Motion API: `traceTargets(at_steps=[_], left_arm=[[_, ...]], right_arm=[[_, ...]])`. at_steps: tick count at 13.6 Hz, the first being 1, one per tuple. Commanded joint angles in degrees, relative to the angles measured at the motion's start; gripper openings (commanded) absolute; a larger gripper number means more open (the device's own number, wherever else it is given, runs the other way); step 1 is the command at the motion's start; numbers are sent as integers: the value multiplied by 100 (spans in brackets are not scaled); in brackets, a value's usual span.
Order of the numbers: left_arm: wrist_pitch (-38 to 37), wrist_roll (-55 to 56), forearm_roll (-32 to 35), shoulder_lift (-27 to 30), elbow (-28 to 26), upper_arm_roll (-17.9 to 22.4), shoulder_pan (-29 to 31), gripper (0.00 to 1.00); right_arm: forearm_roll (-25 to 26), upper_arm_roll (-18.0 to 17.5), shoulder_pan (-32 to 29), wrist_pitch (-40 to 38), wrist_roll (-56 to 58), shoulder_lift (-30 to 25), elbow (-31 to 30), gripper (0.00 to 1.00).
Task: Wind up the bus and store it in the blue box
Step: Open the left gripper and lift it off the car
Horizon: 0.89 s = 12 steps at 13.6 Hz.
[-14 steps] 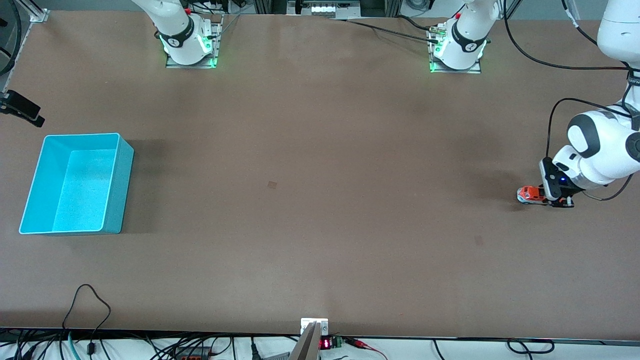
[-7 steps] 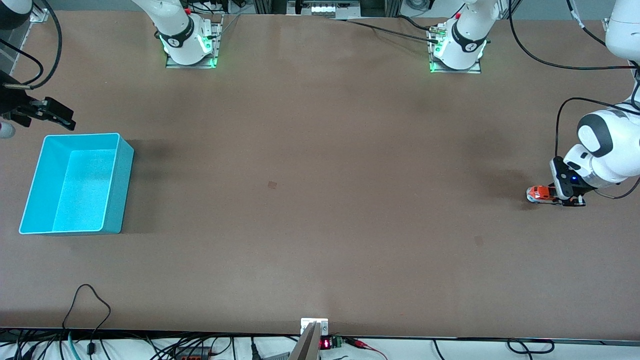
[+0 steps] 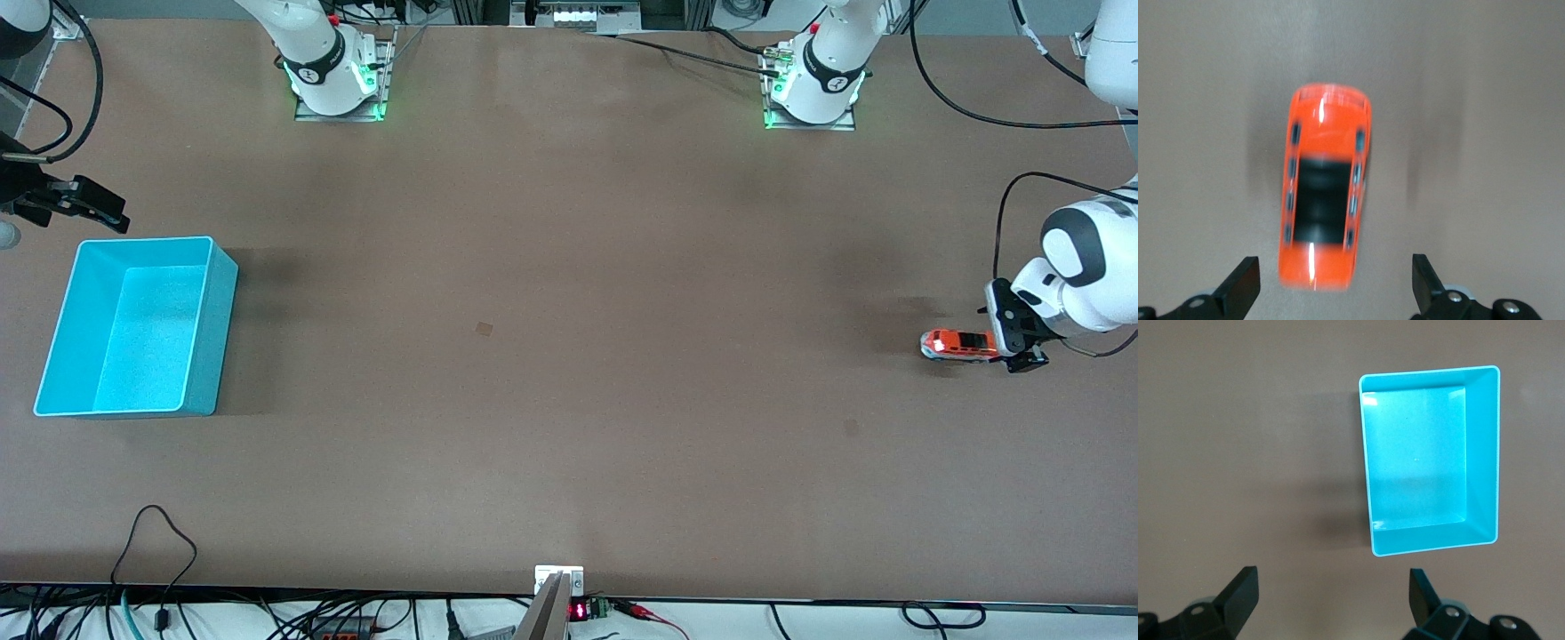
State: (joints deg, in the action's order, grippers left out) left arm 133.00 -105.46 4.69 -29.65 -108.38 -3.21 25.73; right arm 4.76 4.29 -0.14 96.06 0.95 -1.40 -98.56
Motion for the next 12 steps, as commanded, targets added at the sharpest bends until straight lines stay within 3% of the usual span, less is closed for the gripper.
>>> traceTargets(at_steps=[1, 8, 12], left_arm=[[-633, 165, 41, 266, 133, -74, -15, 100], [-2663, 2114, 41, 1214, 177, -224, -24, 100], [-4103, 3099, 41, 1304, 1027, -382, -24, 100]], right_arm=[[-1, -25, -30, -52, 81, -98, 12, 100], [-72, 19, -39, -202, 90, -159, 127, 100], [-63, 28, -48, -105, 98, -133, 118, 100]])
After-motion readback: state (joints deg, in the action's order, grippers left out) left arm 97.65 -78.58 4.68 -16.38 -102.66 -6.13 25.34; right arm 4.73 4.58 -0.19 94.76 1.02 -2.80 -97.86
